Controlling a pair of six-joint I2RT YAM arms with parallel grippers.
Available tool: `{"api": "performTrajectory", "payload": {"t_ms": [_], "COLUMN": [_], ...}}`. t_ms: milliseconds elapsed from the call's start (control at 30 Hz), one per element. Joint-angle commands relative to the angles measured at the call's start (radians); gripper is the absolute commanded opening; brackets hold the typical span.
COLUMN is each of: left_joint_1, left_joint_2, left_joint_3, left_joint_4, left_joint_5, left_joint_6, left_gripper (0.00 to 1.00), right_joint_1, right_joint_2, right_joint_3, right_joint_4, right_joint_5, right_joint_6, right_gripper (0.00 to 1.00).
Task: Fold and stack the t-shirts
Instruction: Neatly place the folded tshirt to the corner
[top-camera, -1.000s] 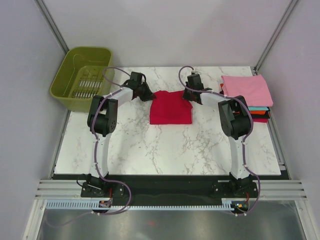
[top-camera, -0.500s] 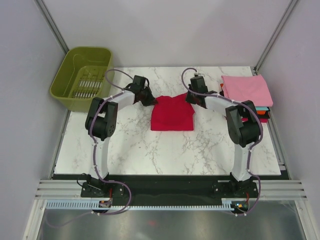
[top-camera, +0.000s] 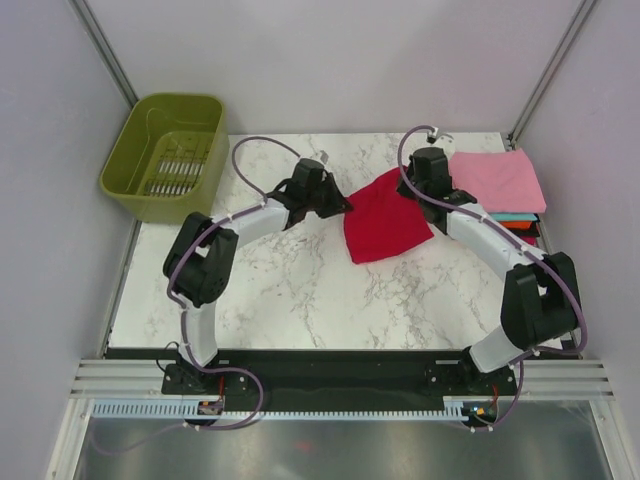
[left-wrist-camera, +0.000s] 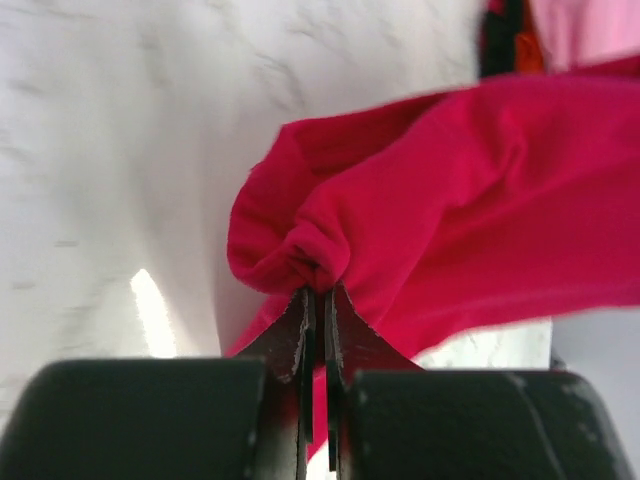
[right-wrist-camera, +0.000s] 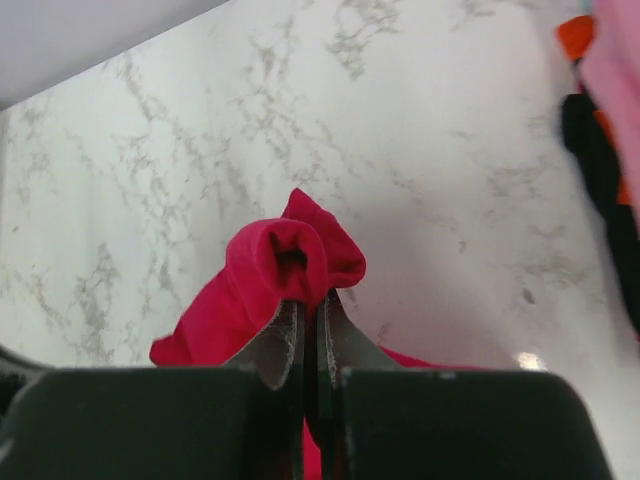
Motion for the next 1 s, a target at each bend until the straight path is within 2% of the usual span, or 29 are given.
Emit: {"api": "performTrajectory", "payload": {"t_ms": [0,133,300,567,667,767,967], "left_joint_1": [-0.098,-0.190,-0.293,-0.394,-0.397,-0.395,-0.397], "left_joint_2": [-0.031,-0.002,0.089,0.234,0.349,0.475,0.645], "left_joint_3": [0.063,0.149,0.287,0.491,0.641,0.781,0.998], "left_joint_4": [0.110,0.204,0.287,0.393,0.407,0.460,0.517], "left_joint_5": [-0.035,-0.035,-0.029,-0.023,-0.024,-0.015,-0.066], "left_joint_6": [-0.064,-0.081,-0.113,-0.121,-0.129,-0.155,-0.141], "left_gripper": [0.02,0.02,0.02,0.02,0.02,0.02,0.02], "right_joint_1": [-0.049,-0.138,-0.326,-0.577,-0.650,-0.687,-0.686], "right_joint_2": [-0.065,-0.152,-0.231,-0.226,-0.208,-0.174,-0.113], "right_joint_3": [0.021,0.037,0.074,0.183,0.189,0.207,0.241], "right_joint_4": [-0.105,-0.190,-0.253,-0.310,-0.287,-0.262,-0.182], "right_joint_5": [0.127,0.175,0.128,0.082,0.036,0.028,0.084], "right_joint_6": [0.033,0.036,0.062,0.082,0.116,0.136,0.140], "right_gripper": [0.00,0.00,0.00,0.00,0.00,0.00,0.00]}}
